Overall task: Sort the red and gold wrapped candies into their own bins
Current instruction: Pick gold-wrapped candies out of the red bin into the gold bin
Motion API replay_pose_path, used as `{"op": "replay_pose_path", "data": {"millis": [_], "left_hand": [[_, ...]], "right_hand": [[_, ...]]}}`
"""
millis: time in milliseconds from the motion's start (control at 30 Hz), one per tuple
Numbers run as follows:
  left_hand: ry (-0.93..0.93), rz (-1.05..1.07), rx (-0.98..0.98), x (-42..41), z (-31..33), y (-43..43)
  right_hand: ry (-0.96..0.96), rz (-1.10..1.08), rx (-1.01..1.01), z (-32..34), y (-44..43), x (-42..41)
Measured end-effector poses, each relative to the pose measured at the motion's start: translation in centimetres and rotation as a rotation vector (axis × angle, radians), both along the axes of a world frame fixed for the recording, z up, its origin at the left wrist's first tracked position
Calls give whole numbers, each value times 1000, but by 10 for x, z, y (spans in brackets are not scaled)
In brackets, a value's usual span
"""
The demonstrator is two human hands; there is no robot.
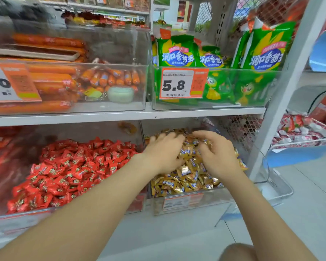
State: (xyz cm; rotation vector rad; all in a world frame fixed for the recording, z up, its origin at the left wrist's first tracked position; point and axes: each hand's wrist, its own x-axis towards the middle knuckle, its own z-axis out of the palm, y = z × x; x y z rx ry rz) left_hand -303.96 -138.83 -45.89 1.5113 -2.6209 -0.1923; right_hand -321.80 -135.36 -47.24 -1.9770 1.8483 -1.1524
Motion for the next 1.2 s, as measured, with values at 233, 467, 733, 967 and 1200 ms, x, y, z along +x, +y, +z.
{"op": "replay_pose_path", "data": {"millis": [233, 467, 733, 967, 1200], "left_hand": [[268, 66, -334, 86, -13, 49], [-181, 499, 88, 222, -37, 19], [-249, 411, 391, 268, -56, -8], [-250, 311, 492, 271, -45, 5], [-405, 372, 541, 272, -34, 17]], "right_hand": [[-147, 187, 12, 23, 24, 73], [440, 410, 212, 1, 9, 190], [715, 539, 507, -46, -66, 254], [807, 710, 762, -34, -66, 256], [785, 720, 826, -5, -34, 222]]}}
